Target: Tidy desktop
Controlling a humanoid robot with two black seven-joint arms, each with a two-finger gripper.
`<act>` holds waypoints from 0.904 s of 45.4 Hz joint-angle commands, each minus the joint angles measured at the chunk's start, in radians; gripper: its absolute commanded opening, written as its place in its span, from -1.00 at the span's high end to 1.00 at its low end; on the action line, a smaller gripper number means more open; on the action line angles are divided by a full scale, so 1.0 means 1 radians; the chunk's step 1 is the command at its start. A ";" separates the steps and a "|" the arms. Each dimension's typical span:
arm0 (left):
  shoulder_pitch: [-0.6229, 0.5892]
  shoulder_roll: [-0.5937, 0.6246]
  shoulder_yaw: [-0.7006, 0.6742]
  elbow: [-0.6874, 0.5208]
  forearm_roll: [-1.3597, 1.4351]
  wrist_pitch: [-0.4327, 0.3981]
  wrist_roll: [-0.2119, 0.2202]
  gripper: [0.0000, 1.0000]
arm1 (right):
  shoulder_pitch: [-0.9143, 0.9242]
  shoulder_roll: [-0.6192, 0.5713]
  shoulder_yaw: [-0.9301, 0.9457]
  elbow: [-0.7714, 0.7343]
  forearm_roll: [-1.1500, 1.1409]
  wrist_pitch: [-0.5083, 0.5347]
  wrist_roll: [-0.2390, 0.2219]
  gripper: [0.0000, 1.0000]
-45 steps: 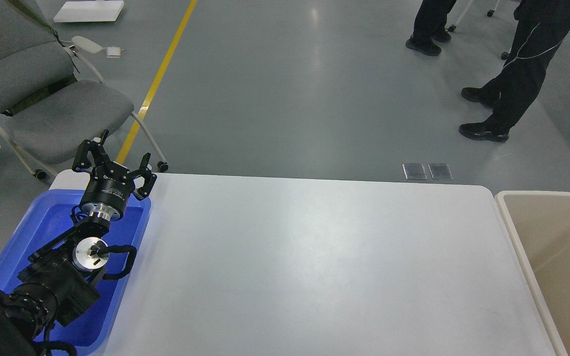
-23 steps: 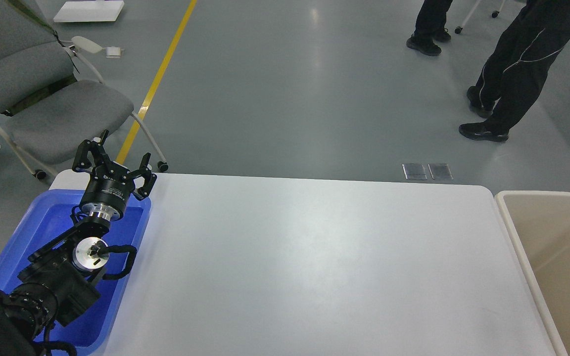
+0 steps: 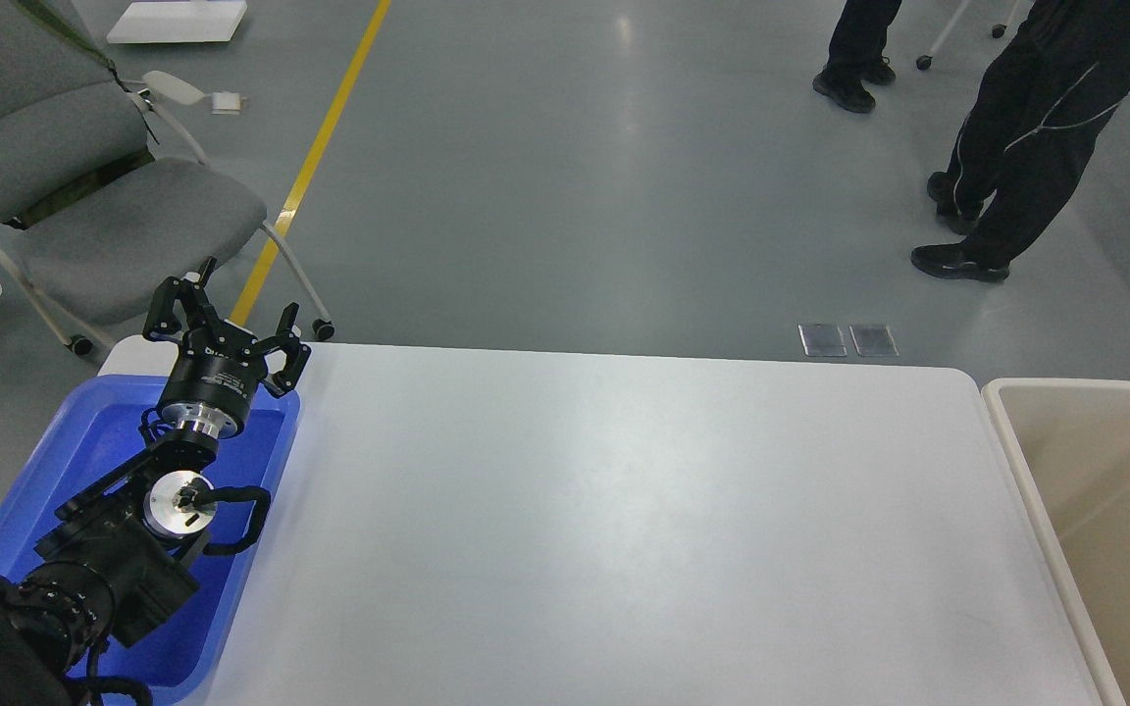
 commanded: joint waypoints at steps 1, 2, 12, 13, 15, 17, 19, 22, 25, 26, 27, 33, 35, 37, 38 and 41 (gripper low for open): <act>0.000 0.000 0.000 -0.001 0.000 0.000 0.000 -1.00 | 0.021 -0.001 0.111 0.001 0.116 0.141 0.006 -1.00; 0.000 0.000 0.000 -0.001 0.000 0.000 0.000 -1.00 | 0.022 -0.001 0.119 0.000 0.139 0.174 0.006 -1.00; 0.000 0.000 0.000 0.001 0.000 0.000 0.000 -1.00 | 0.032 -0.001 0.180 0.001 0.282 0.413 0.006 -1.00; 0.000 0.000 0.000 -0.001 0.000 0.000 0.000 -1.00 | 0.032 -0.001 0.188 0.001 0.286 0.436 0.006 -1.00; 0.000 0.000 0.000 -0.001 0.000 0.000 0.000 -1.00 | 0.033 0.004 0.202 0.003 0.286 0.473 0.006 -1.00; 0.000 0.000 0.000 -0.001 0.000 0.000 0.000 -1.00 | 0.035 0.008 0.214 0.009 0.286 0.496 0.006 -1.00; 0.000 0.000 0.000 -0.001 0.000 0.000 0.000 -1.00 | 0.038 0.013 0.215 0.026 0.286 0.501 0.006 -1.00; 0.000 0.000 0.000 0.001 0.000 0.002 0.000 -1.00 | 0.036 0.020 0.222 0.110 0.288 0.530 0.009 -1.00; 0.000 0.000 0.000 0.001 0.000 0.002 0.000 -1.00 | 0.032 -0.001 0.228 0.229 0.288 0.556 0.012 -1.00; 0.000 0.000 0.000 0.001 0.000 0.002 0.000 -1.00 | 0.030 -0.016 0.234 0.265 0.288 0.556 0.014 -1.00; 0.000 0.000 0.000 0.001 0.000 0.002 0.000 -1.00 | 0.029 -0.032 0.243 0.292 0.286 0.553 0.015 -1.00; 0.000 0.000 0.000 -0.001 0.000 0.002 0.000 -1.00 | 0.027 -0.053 0.301 0.404 0.276 0.550 0.034 -1.00; 0.000 0.000 0.000 0.001 0.000 0.002 0.000 -1.00 | 0.025 -0.053 0.307 0.428 0.276 0.548 0.063 -1.00; 0.000 0.000 0.000 0.001 0.000 0.002 0.000 -1.00 | 0.022 -0.039 0.327 0.440 0.276 0.544 0.121 -1.00; 0.000 0.000 0.000 0.001 0.000 0.002 0.000 -1.00 | 0.019 -0.024 0.349 0.443 0.276 0.542 0.164 -1.00; 0.000 0.000 0.000 -0.001 0.000 0.002 0.000 -1.00 | 0.002 0.023 0.401 0.444 0.266 0.539 0.273 -1.00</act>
